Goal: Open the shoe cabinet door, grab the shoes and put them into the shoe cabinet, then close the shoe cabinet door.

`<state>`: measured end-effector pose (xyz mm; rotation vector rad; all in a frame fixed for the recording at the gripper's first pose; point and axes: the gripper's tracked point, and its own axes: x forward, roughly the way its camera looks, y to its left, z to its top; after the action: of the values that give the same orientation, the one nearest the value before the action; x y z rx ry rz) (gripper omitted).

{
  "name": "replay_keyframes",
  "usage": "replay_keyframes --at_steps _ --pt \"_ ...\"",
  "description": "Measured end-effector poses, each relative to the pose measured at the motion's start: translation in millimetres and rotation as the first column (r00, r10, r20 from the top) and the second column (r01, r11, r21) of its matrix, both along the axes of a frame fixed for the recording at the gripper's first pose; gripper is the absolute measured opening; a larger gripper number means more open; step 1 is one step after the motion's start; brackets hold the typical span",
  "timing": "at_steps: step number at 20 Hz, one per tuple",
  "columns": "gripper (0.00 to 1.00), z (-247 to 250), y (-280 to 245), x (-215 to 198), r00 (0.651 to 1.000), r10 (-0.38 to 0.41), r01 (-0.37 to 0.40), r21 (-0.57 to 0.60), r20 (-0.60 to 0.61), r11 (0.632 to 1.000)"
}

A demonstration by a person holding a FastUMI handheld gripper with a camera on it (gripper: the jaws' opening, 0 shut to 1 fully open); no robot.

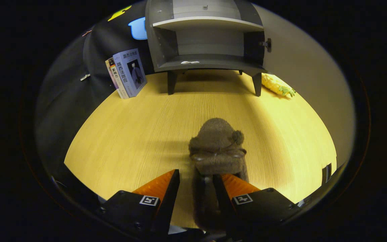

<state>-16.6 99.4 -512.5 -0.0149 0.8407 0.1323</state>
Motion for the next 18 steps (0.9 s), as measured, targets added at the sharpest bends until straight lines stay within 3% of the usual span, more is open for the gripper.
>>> replay_keyframes --at_steps 3,4,5,6,11,18 --pt "0.30 -14 -1 13 1.000 -0.029 0.029 0.000 0.007 1.000" --pt "0.32 -15 3 16 0.999 -0.037 0.036 0.020 0.006 0.999" --pt "0.11 -17 4 19 0.999 -0.039 0.039 0.025 0.006 0.999" --pt "0.06 -13 3 18 0.999 -0.036 0.036 0.025 0.011 0.999" --pt "0.05 18 -7 19 0.999 -0.029 0.027 0.068 0.030 0.997" --pt "0.05 149 -16 33 0.991 -0.035 0.016 0.142 0.132 0.990"
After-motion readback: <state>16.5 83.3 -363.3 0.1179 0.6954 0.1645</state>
